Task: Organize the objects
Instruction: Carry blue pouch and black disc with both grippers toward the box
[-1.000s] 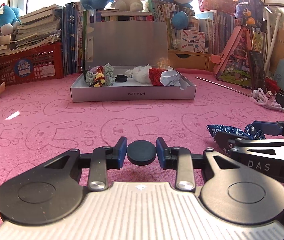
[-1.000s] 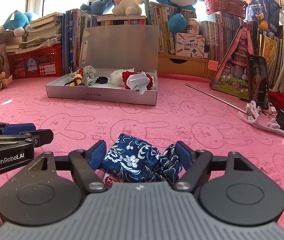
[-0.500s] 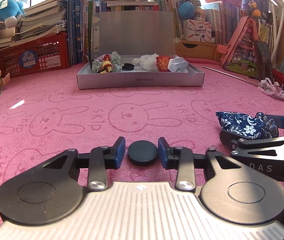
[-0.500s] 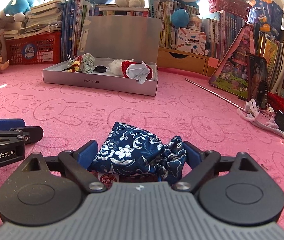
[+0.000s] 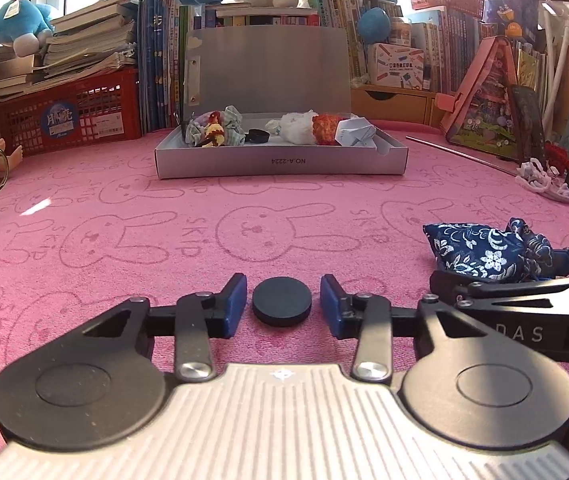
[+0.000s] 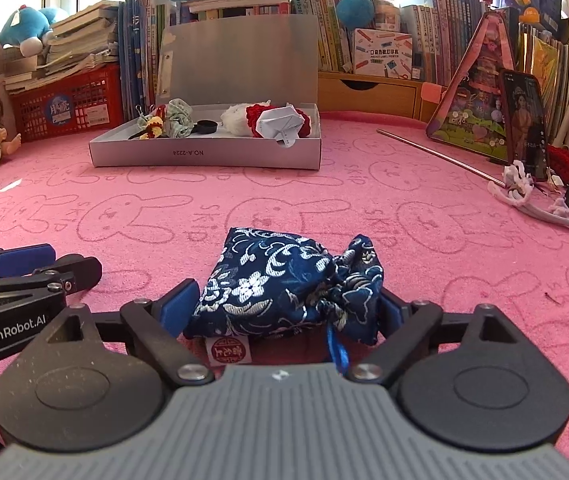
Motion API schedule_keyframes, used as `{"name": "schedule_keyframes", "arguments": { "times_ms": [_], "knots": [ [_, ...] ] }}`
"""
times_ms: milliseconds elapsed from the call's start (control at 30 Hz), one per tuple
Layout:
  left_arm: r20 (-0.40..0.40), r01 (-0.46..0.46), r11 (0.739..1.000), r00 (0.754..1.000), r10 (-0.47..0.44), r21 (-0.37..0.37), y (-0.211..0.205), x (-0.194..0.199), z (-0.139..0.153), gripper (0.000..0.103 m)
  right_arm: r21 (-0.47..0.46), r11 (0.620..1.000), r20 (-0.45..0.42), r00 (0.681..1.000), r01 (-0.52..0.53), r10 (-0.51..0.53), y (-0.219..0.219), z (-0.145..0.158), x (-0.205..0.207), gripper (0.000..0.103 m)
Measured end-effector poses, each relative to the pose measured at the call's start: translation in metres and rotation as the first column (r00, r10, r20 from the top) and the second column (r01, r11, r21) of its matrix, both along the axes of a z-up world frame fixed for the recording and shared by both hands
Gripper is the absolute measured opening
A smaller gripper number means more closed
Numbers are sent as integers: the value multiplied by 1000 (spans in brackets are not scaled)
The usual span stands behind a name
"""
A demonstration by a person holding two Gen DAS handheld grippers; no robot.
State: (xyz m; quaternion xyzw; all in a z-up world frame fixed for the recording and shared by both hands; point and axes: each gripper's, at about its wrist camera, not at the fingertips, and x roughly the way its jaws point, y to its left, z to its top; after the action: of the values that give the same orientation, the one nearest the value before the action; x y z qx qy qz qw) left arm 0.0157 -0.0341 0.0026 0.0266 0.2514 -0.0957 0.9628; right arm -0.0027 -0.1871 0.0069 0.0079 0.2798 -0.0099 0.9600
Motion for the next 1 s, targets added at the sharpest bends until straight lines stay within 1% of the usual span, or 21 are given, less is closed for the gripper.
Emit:
{"name": "schedule_keyframes", "arguments": {
  "times_ms": [33, 167, 400, 567, 667, 1000],
  "knots": [
    [-1, 7, 1000, 1000, -7, -3, -1, -1, 0, 37, 5, 1000, 2, 1000, -9, 8, 1, 0, -1, 86],
    [-12, 18, 999, 1000, -18, -28, -1, -3, 3, 37, 19, 999, 15, 999, -35, 35, 5, 4, -6, 81],
    [26, 26, 999, 999, -25, -31, 0, -3, 18, 37, 44, 999, 40, 999, -28, 26, 3, 14, -5, 72],
    [34, 16, 999, 999, -15, -34, 2, 0, 22, 37, 46, 999, 49, 998, -30, 28, 3, 19, -2, 66],
    [39, 10, 999, 999, -9, -37, 5, 3, 25, 37, 44, 998, 60, 998, -36, 34, 4, 22, -2, 64],
    [59, 11, 999, 998, -9, -39, 10, 23, 40, 37, 38, 998, 93, 995, -40, 36, 3, 36, 11, 64]
  ]
}}
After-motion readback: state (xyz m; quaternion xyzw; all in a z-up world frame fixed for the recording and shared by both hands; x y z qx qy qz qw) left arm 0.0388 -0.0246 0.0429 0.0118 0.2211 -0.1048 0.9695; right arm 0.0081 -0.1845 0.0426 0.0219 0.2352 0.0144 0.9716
